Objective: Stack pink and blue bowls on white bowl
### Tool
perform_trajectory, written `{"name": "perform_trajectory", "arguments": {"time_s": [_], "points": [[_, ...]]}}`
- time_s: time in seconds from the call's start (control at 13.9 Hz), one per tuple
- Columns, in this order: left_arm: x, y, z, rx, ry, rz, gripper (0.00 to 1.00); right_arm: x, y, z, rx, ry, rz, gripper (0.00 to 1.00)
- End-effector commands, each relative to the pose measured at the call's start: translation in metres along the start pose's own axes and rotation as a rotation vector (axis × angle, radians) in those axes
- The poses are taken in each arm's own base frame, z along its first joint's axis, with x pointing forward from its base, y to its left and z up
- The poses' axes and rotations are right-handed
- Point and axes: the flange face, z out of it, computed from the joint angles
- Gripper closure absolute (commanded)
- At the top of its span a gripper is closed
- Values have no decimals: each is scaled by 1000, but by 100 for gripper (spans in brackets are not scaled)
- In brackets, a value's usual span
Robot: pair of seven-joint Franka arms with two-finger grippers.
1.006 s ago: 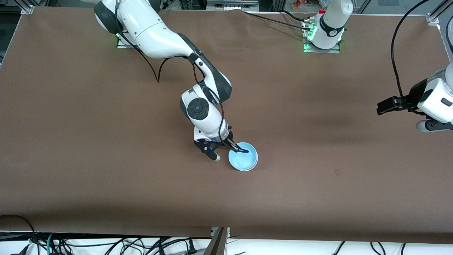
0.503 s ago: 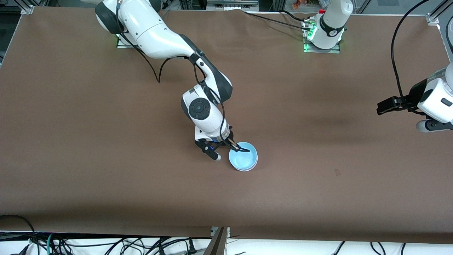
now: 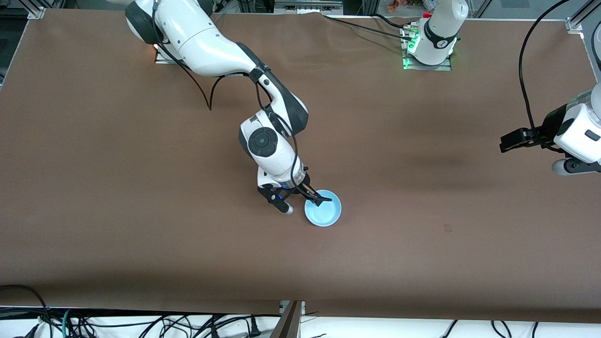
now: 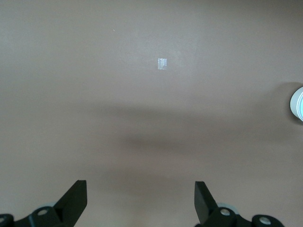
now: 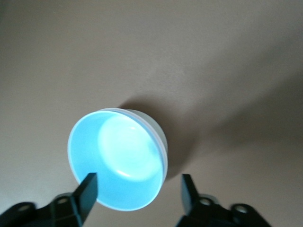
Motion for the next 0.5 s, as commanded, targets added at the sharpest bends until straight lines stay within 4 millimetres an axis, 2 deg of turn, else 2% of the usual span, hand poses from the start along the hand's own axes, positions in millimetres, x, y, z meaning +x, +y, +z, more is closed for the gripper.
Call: {"name": "perform_trajectory", "arguments": {"time_s": [0.0,0.07,0.14,0.22,0.36,0.43], "points": [[-1,-1,-3,-19,3,15,0,23,-6,-52,-46,13,-48,0],[-1,-1,-3,-19,2,14,0,37,-7,-83,-56,6,-101,0],[-1,-1,-3,-19,3,14,0,56,-2,-105,-77,2,-107,0],[-1,-1,-3,-19,3,15,0,82,14,-132,-130,-6,-93,0],[-1,0,-3,-19,2,15,0,110,43,-184,-238,-64,-216,0],[0,0,-2,-19,0,15,0,128,60,-217,-264,-83,-266,0]]}}
